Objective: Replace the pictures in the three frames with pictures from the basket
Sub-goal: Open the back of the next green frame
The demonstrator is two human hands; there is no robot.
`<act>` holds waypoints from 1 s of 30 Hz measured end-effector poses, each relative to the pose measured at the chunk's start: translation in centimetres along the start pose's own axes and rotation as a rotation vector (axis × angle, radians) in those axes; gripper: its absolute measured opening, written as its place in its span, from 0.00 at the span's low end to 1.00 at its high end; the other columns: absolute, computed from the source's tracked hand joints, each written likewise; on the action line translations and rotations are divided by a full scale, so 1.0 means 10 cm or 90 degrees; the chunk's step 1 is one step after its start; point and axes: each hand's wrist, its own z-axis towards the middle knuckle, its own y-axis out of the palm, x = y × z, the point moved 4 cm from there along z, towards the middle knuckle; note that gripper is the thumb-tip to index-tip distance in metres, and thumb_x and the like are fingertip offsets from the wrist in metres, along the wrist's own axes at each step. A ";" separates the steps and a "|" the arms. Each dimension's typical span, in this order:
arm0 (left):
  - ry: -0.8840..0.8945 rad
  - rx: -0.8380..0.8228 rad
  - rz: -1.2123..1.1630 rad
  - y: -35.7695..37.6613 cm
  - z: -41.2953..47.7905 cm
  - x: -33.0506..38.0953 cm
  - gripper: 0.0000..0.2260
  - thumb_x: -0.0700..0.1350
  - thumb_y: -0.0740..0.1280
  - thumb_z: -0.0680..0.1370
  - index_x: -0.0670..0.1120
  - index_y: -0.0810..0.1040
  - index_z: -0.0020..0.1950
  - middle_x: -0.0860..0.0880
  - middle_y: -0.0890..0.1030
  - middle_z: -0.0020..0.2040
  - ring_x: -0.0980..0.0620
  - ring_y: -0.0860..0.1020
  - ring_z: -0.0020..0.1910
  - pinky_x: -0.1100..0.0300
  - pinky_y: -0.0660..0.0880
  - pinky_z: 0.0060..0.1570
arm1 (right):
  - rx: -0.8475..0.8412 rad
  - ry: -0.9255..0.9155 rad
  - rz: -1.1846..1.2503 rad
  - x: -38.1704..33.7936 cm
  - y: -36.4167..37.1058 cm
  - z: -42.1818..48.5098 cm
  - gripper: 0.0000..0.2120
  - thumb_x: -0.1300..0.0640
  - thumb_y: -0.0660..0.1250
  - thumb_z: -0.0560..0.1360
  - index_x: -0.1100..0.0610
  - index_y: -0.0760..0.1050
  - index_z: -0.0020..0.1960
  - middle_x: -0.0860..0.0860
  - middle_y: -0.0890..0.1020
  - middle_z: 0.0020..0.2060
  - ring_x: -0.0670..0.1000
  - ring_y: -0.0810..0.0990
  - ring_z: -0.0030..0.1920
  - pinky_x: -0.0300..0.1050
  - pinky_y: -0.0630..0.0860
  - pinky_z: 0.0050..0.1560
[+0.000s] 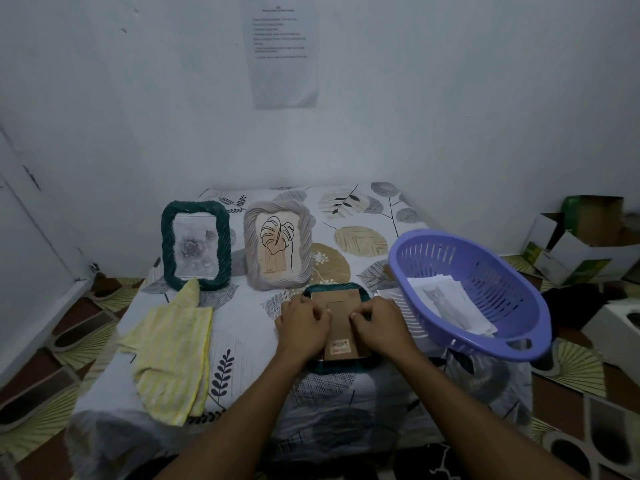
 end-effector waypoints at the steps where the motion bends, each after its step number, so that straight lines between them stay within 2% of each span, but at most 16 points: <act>1: -0.005 0.004 -0.018 0.00 0.01 -0.01 0.08 0.49 0.64 0.77 0.49 0.76 0.40 0.49 0.74 0.58 0.48 0.68 0.61 0.50 0.64 0.62 | 0.010 0.009 0.032 0.00 -0.02 0.01 0.10 0.55 0.66 0.74 0.52 0.80 0.36 0.48 0.81 0.34 0.48 0.78 0.40 0.40 0.74 0.38; 3: -0.011 0.009 -0.066 -0.02 0.01 -0.03 0.06 0.49 0.66 0.76 0.50 0.77 0.40 0.49 0.76 0.56 0.48 0.71 0.59 0.47 0.69 0.62 | 0.032 0.011 0.079 -0.03 -0.06 0.00 0.07 0.57 0.68 0.74 0.57 0.83 0.39 0.49 0.82 0.36 0.45 0.78 0.37 0.35 0.72 0.35; 7: -0.017 0.029 -0.119 -0.05 -0.02 0.00 0.05 0.46 0.66 0.76 0.45 0.79 0.44 0.48 0.78 0.55 0.49 0.75 0.54 0.49 0.74 0.57 | 0.050 0.000 0.112 -0.05 -0.08 0.01 0.04 0.59 0.70 0.72 0.57 0.83 0.41 0.49 0.78 0.49 0.47 0.77 0.48 0.42 0.76 0.50; 10: -0.008 0.040 -0.139 -0.08 -0.05 0.02 0.05 0.43 0.65 0.76 0.43 0.79 0.44 0.49 0.78 0.53 0.51 0.76 0.51 0.54 0.74 0.54 | 0.050 0.011 0.112 -0.05 -0.08 0.01 0.03 0.59 0.71 0.73 0.57 0.83 0.43 0.48 0.76 0.51 0.47 0.77 0.50 0.43 0.76 0.54; 13: -0.007 0.036 -0.159 -0.10 -0.08 0.05 0.04 0.42 0.65 0.77 0.45 0.78 0.43 0.51 0.78 0.51 0.53 0.76 0.48 0.58 0.74 0.49 | 0.058 0.014 0.117 -0.08 -0.09 0.00 0.04 0.59 0.70 0.73 0.58 0.84 0.44 0.45 0.76 0.44 0.47 0.78 0.48 0.44 0.77 0.52; 16: -0.007 0.041 -0.176 -0.10 -0.08 0.05 0.05 0.42 0.65 0.77 0.44 0.78 0.42 0.54 0.76 0.51 0.55 0.75 0.47 0.63 0.71 0.46 | 0.064 0.019 0.130 -0.08 -0.10 0.00 0.03 0.59 0.71 0.73 0.57 0.83 0.43 0.45 0.78 0.43 0.47 0.78 0.46 0.42 0.76 0.48; 19: -0.003 0.049 -0.193 -0.12 -0.07 0.04 0.05 0.41 0.65 0.77 0.44 0.79 0.43 0.53 0.77 0.53 0.57 0.74 0.46 0.70 0.69 0.41 | 0.047 0.031 0.169 -0.06 -0.09 0.02 0.06 0.60 0.70 0.74 0.51 0.81 0.40 0.45 0.81 0.41 0.45 0.80 0.45 0.39 0.75 0.45; 23: -0.027 0.055 -0.285 -0.19 -0.03 0.02 0.06 0.38 0.65 0.77 0.45 0.81 0.48 0.57 0.75 0.55 0.55 0.77 0.53 0.62 0.72 0.52 | 0.079 0.049 0.217 -0.03 -0.10 0.10 0.08 0.64 0.68 0.74 0.53 0.82 0.47 0.47 0.82 0.47 0.44 0.78 0.46 0.37 0.74 0.44; 25: -0.049 0.071 -0.358 -0.26 -0.01 -0.02 0.10 0.34 0.65 0.76 0.47 0.79 0.52 0.55 0.78 0.54 0.55 0.78 0.53 0.61 0.76 0.51 | 0.083 0.055 0.253 -0.05 -0.10 0.13 0.10 0.67 0.67 0.74 0.55 0.82 0.50 0.48 0.82 0.48 0.46 0.79 0.47 0.40 0.77 0.45; 28: -0.093 0.084 -0.472 -0.38 0.01 -0.15 0.17 0.30 0.65 0.74 0.47 0.74 0.58 0.51 0.79 0.55 0.59 0.78 0.50 0.65 0.76 0.44 | 0.074 0.043 0.297 -0.13 -0.06 0.11 0.12 0.67 0.67 0.74 0.52 0.81 0.49 0.50 0.84 0.47 0.48 0.82 0.44 0.47 0.81 0.44; 30: -0.125 0.088 -0.508 -0.45 0.04 -0.30 0.18 0.29 0.65 0.73 0.45 0.74 0.59 0.48 0.80 0.55 0.56 0.79 0.50 0.61 0.77 0.45 | 0.065 0.008 0.275 -0.16 -0.02 0.09 0.12 0.67 0.67 0.74 0.53 0.81 0.51 0.49 0.84 0.48 0.48 0.82 0.43 0.44 0.80 0.45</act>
